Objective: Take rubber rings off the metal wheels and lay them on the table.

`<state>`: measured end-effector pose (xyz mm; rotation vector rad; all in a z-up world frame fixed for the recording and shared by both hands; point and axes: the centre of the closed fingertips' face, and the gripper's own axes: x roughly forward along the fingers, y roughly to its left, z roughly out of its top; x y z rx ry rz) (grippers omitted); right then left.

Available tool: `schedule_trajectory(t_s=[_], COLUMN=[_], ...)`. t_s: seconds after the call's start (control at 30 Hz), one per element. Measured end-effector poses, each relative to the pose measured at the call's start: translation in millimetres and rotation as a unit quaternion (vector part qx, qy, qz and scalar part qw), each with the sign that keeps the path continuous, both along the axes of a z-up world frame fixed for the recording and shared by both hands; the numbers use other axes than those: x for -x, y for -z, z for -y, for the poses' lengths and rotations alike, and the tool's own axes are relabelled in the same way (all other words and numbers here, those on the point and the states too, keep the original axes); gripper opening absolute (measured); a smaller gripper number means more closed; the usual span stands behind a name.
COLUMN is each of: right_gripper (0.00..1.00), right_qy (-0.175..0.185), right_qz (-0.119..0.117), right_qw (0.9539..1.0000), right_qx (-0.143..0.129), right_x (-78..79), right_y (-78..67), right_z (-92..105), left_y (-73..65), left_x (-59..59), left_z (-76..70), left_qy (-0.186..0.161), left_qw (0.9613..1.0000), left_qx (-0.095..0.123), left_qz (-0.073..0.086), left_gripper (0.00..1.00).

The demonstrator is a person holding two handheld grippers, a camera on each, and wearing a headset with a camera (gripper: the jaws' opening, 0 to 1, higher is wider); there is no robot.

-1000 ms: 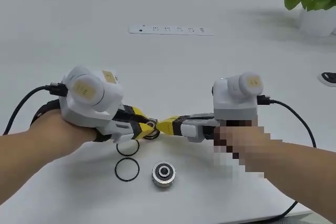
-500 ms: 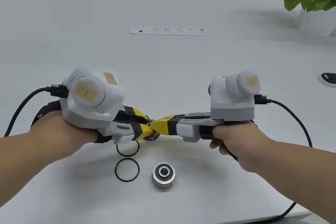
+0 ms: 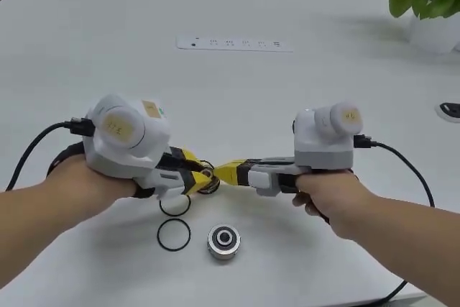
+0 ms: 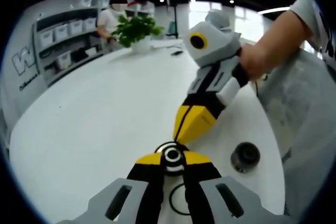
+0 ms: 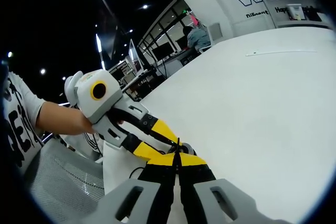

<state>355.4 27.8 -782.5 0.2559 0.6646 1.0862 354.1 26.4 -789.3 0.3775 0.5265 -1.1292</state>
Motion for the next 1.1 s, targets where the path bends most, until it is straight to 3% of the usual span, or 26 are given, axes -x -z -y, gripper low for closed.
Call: schedule_trajectory(t_s=[0.27, 0.8, 1.1], right_gripper=[0.00, 0.00, 0.00], right_qy=[0.001, 0.001, 0.002], right_qz=[0.001, 0.000, -0.001], right_qw=[1.0000, 1.0000, 0.9999], right_qx=[0.000, -0.007, -0.011], right_x=[-0.8, -0.7, -1.3], right_y=[0.4, -2.2, -5.5], right_z=[0.5, -1.0, -1.0], left_y=[-1.3, -13.0, -20.0], left_x=[2.9, 8.1, 8.2], left_z=[-1.6, -1.3, -9.6], left_qy=[0.007, 0.004, -0.007], left_qw=[1.0000, 0.9997, 0.9992], left_qx=[-0.003, 0.024, 0.039], left_qz=[-0.001, -0.002, -0.001], left_gripper=[0.20, 0.31, 0.39])
